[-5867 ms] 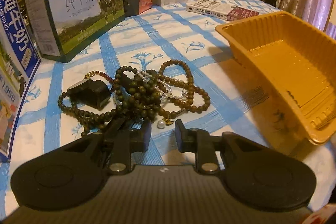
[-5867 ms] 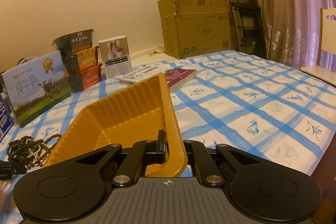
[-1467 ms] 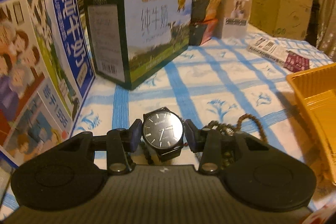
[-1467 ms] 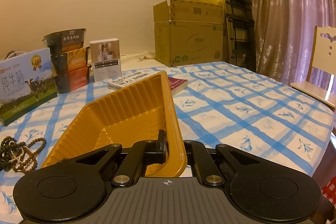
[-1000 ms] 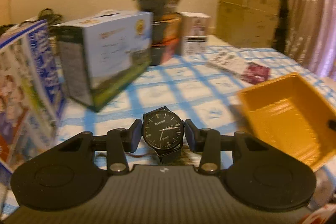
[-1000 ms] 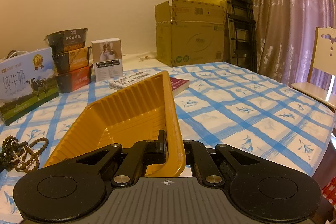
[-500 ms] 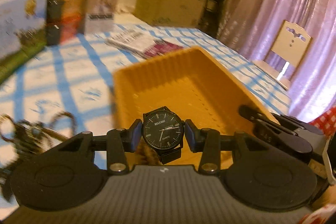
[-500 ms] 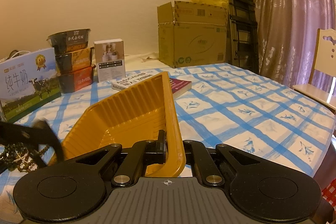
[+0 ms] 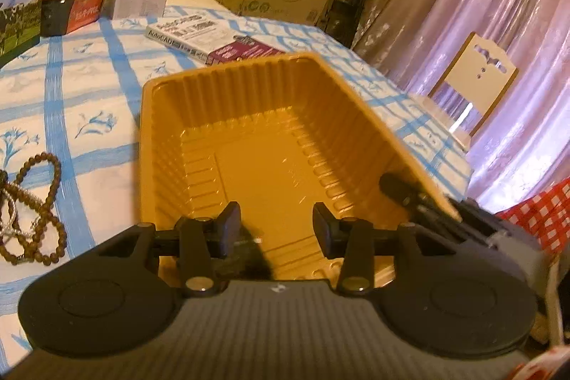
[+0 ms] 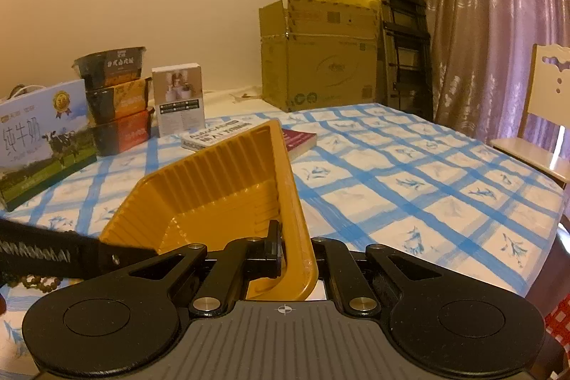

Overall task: Organize jewelry
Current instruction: 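Carry the wristwatch over the tray and open the left tool, then grasp the red bead bracelet with the left tool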

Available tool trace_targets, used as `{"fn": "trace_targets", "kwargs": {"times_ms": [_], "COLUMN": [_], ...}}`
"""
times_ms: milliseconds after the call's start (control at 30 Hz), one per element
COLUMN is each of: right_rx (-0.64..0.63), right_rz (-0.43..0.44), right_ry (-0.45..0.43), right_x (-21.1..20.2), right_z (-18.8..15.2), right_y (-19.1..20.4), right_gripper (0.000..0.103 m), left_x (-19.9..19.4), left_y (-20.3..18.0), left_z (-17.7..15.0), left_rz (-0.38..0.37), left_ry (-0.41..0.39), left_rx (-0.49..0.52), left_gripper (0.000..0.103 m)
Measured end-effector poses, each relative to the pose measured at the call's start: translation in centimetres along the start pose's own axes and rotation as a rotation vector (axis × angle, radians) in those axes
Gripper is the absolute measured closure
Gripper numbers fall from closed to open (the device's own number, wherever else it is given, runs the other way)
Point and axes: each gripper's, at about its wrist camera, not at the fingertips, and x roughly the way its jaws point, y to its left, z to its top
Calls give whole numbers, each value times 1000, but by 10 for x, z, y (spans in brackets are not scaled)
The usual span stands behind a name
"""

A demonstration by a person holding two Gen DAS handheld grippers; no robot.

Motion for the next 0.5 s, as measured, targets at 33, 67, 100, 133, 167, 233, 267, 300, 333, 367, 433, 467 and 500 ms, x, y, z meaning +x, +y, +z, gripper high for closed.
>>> {"fn": "trace_targets", "kwargs": {"times_ms": [33, 67, 100, 133, 167, 233, 267, 300, 333, 367, 433, 467, 500], "right_rx": [1, 2, 0, 0, 2, 5, 7, 5, 5, 8, 10, 9, 9], "right_rz": [10, 6, 5, 5, 3, 4, 4, 2, 1, 1, -1, -2, -3], "right_ry": [5, 3, 3, 2, 3, 7, 8, 8, 9, 9, 10, 11, 11], "right_x": [1, 0, 0, 0, 0, 0, 0, 0, 0, 0, 0, 0, 0], "right_z": [0, 0, 0, 0, 0, 0, 0, 0, 0, 0, 0, -1, -1], "right_y": [0, -1, -1, -1, -1, -2, -3, -3, -3, -4, -5, -5, -5], "right_gripper": [98, 98, 98, 98, 98, 98, 98, 98, 98, 98, 98, 98, 98], "left_x": [-2, -6, -10, -15, -21, -36, -43, -50, -59, -67, -83, -91, -98], "left_y": [0, 0, 1, 2, 4, 12, 17, 25, 35, 46, 67, 78, 90], "left_z": [1, 2, 3, 3, 3, -1, -3, -6, -8, -11, -16, -18, -21], "left_rz": [-5, -11, -15, -14, -12, 7, 29, 56, 89, 126, 203, 244, 292], "left_ry": [-7, -17, -29, -40, -56, -87, -95, -101, -108, -114, -119, -120, -121], "left_rx": [-2, -6, -8, -9, -7, 2, 7, 7, 2, -8, -29, -37, -41], "left_gripper": [63, 63, 63, 63, 63, 63, 63, 63, 63, 63, 63, 63, 63]}}
